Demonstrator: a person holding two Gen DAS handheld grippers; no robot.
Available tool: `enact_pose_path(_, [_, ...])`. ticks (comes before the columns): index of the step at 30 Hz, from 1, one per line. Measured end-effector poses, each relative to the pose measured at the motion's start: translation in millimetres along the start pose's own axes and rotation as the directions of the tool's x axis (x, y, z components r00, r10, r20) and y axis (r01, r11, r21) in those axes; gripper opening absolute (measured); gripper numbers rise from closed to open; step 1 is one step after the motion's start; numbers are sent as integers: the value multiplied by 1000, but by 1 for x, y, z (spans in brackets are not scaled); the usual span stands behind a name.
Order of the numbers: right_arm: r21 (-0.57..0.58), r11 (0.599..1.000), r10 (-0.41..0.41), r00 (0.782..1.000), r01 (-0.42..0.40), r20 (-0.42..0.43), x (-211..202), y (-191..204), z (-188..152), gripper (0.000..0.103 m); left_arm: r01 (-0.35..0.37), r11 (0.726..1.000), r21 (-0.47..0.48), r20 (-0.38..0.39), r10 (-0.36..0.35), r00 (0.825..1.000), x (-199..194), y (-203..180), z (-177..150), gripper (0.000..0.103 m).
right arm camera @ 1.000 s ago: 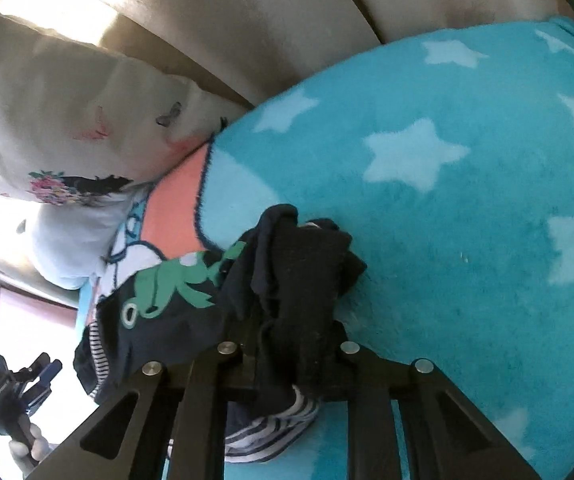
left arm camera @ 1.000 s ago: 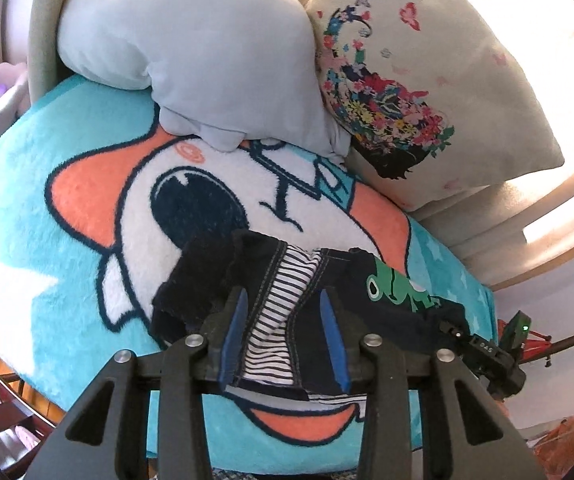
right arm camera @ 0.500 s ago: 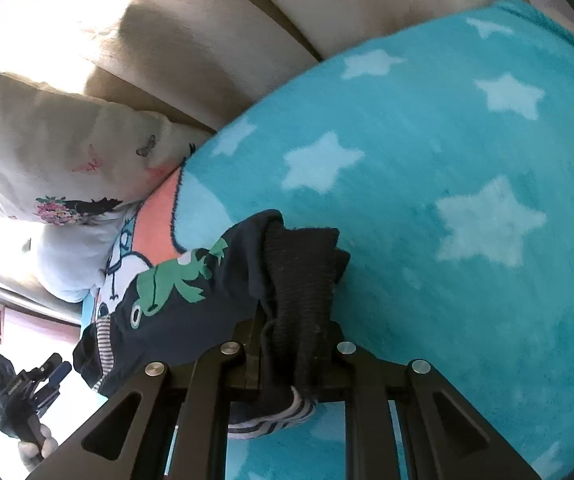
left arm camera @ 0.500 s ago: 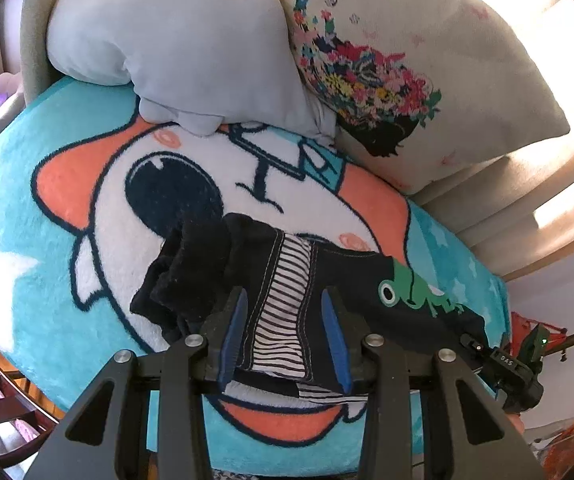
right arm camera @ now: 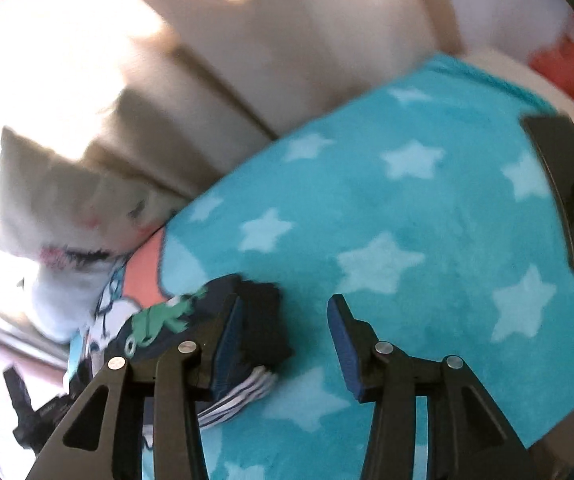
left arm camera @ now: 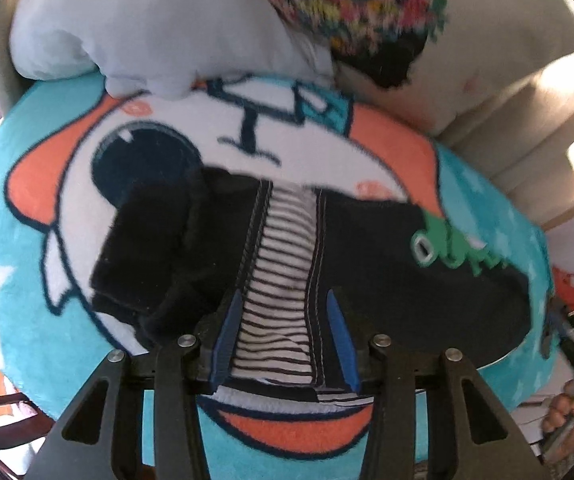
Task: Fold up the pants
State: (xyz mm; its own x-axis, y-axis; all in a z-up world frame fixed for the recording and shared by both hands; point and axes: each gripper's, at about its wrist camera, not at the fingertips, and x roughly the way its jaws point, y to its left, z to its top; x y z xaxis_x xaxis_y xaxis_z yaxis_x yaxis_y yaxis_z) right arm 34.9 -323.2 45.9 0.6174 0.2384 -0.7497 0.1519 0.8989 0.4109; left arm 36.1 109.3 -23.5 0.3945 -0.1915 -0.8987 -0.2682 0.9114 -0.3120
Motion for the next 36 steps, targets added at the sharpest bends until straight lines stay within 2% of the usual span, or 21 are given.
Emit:
enact_pose_path(3, [-109,993,44,998,-48,-35,4,29,-9,49,-14,1000,9,-35,15,999,13,0,-5,43])
enact_pose_path(5, [-181,978,81,991,-99,-105,19,53,-18,49,-17,1000,18,-27,18,999,13,-1,-7,46])
enact_pose_path(9, [-236,968,41,979,-89,-201,52,71,-41,49,4,999,35,-26,-3,1000,14,-1,-11,53])
enact_pose_path(12, [-208,977,-5,967,-50,-253,75,64,-52,49,20,998,62,-29,-19,999,15,-4,-12,64])
enact_pose_path(14, [-197,980,-11,966,-41,-258,79,61,-53,51,47,995,90,-40,-43,998,17,-10,-12,84])
enact_pose_path(17, [-193,980,-9,962,-45,-272,82,64,-52,60,76,988,133,-70,-67,995,24,-21,-11,103])
enact_pose_path(20, [-204,978,-27,963,-30,-270,86,70,-55,67,38,986,160,-85,-24,996,31,-29,-9,103])
enact_pose_path(24, [-208,978,-36,966,-18,-257,85,75,-57,70,0,976,219,-90,20,996,38,-37,-9,103])
enact_pose_path(27, [-166,985,-8,968,-34,-249,85,72,-56,77,-2,970,243,-87,24,996,40,-39,-8,103])
enact_pose_path(30, [-108,992,34,970,-61,-239,84,68,-56,83,19,968,252,-68,-2,998,41,-37,-6,103])
enact_pose_path(32, [-88,993,55,970,-78,-236,85,68,-56,90,25,963,269,-84,-2,997,43,-39,-2,103])
enact_pose_path(36, [-109,992,33,970,-62,-242,91,79,-57,99,-54,931,361,-119,103,987,52,-54,-4,103])
